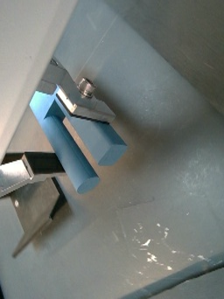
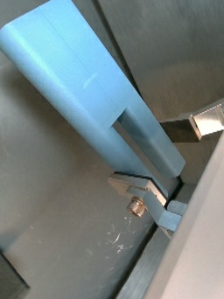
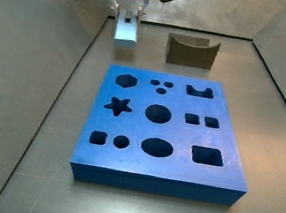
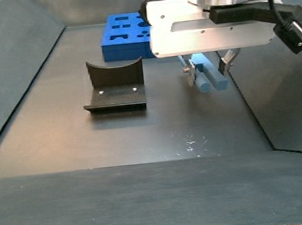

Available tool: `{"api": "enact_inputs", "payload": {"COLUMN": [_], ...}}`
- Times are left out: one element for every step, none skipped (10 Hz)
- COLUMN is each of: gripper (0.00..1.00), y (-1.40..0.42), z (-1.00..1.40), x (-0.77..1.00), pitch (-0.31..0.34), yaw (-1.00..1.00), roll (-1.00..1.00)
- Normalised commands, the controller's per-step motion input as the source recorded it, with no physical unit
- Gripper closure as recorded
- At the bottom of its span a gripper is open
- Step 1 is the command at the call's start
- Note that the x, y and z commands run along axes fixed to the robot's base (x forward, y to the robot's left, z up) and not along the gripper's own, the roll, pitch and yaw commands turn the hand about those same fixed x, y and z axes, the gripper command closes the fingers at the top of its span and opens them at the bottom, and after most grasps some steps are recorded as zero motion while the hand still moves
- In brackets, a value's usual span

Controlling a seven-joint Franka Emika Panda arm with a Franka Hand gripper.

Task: Pick up the square-circle object. Move up. Rotate the square-circle object. Place the square-circle object on the fixture. Regrasp the square-circle object. Move to above the board. Insert the square-circle object.
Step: Rotate the square-circle object.

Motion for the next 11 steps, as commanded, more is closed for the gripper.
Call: {"api": "enact_inputs", "payload": {"gripper": [1.00,1.00,1.00,1.00,1.00,1.00,1.00,1.00,1.00,0.00,0.00], "y": [0.02,0.00,0.00,0.00,0.00,0.00,0.00,0.01,0.01,0.00,0.00], "z": [-0.02,-0.94,-0.92,-0.87,-0.71,-0.63,-0.48,-0.34,-0.24,0.00,1.00], "x": [0.01,0.00,0.01,0.03,0.04,0.03,0.04,0.04,0.04,0.00,0.00], "pitch": [0.028,0.000,-0.011,-0.029,-0.042,-0.045,-0.047,-0.048,-0.052,0.000,0.000], "yaw": [-0.32,0.00,0.04,0.05,0.04,0.03,0.02,0.02,0.02,0.00,0.00], "roll": [-0.01,0.00,0.00,0.00,-0.03,-0.04,-0.07,-0.09,-0.10,0.00,0.00]}}
